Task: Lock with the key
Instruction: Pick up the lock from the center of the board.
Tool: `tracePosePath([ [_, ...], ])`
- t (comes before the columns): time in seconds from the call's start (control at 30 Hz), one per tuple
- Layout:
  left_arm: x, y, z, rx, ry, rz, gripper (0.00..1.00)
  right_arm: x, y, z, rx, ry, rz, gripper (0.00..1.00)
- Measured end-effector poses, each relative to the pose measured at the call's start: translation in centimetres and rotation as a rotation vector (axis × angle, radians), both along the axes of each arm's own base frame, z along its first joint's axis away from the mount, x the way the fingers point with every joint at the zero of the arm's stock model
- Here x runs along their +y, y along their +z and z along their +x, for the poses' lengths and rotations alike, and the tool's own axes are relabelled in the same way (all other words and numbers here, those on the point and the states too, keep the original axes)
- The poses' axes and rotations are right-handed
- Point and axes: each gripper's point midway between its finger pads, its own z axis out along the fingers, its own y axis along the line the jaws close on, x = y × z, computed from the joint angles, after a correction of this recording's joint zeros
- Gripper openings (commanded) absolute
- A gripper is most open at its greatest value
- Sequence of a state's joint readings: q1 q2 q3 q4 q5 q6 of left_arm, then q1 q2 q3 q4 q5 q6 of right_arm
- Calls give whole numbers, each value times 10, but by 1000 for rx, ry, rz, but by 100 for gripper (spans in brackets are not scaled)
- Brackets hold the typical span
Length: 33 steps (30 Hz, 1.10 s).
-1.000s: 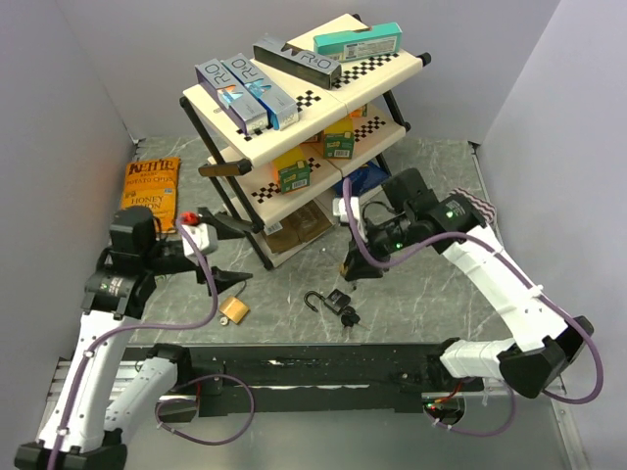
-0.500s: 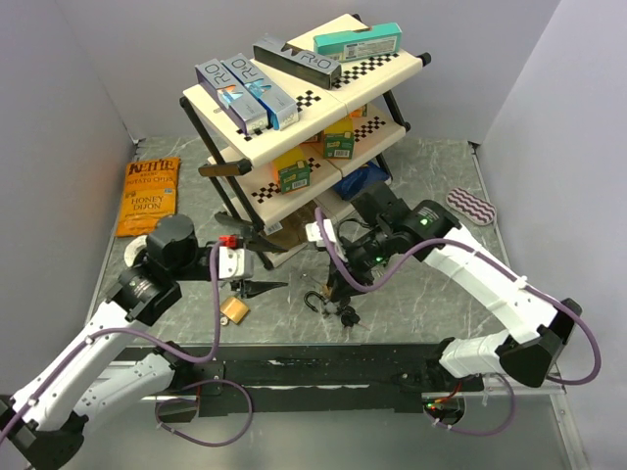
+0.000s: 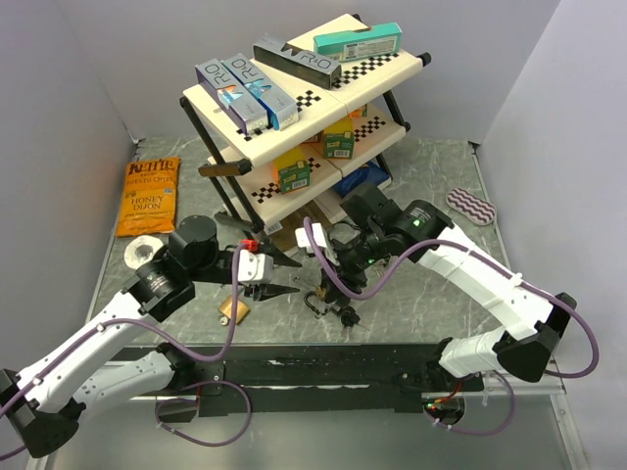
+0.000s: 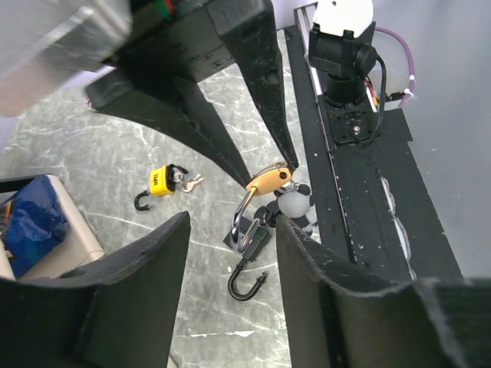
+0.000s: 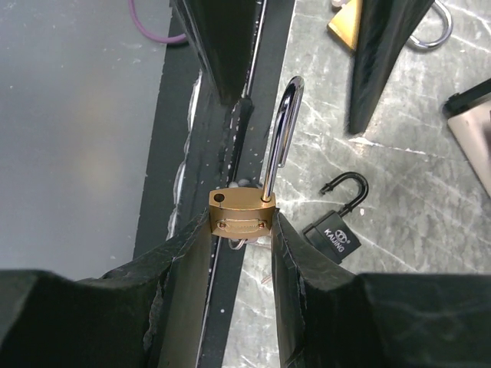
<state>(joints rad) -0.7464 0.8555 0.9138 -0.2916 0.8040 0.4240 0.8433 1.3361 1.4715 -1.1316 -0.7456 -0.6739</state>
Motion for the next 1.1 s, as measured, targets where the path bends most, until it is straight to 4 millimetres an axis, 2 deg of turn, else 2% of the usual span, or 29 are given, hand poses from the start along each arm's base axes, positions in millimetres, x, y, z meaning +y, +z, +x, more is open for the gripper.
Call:
tracePosePath([
  [0.2, -7, -12, 3, 22, -6, 34, 34, 5, 0, 4, -3, 1, -4, 0],
  [0.3, -9, -15, 4, 21, -2, 43, 10, 4, -1, 4, 0, -1, -12, 0],
  [0.4, -9, -17, 5, 17, 0, 52, 1, 3, -2, 6, -9, -8, -19, 1],
  [0.43, -9, -18, 5, 18, 4, 55, 1, 3, -3, 7, -11, -10, -21, 15],
  [0.47, -9, -18, 6, 18, 9, 56, 1, 3, -3, 8, -16, -15, -25, 25],
  [0.5, -8, -18, 7, 21, 17, 57, 1, 3, -3, 9, -20, -19, -26, 60],
  [0.53, -8, -18, 9, 20, 31, 57, 1, 3, -3, 11, -24, -26, -27, 75],
  [0.6, -7, -17, 12, 11, 54, 50, 1, 5, -2, 14, -27, -51, -27, 93],
  [0.7, -3, -13, 14, -14, 86, 30, 1, 6, 0, 20, -35, -97, -17, 99],
  [0.87, 2, 6, 9, -54, 93, -37, 1, -6, 3, 32, -87, -199, 35, 100],
  [0.97, 1, 16, 5, -53, 79, -62, 1, -18, 8, 32, -129, -248, 71, 100],
  [1.1, -3, 26, 3, -30, 59, -84, 1, -20, 19, 30, -167, -254, 122, 99],
])
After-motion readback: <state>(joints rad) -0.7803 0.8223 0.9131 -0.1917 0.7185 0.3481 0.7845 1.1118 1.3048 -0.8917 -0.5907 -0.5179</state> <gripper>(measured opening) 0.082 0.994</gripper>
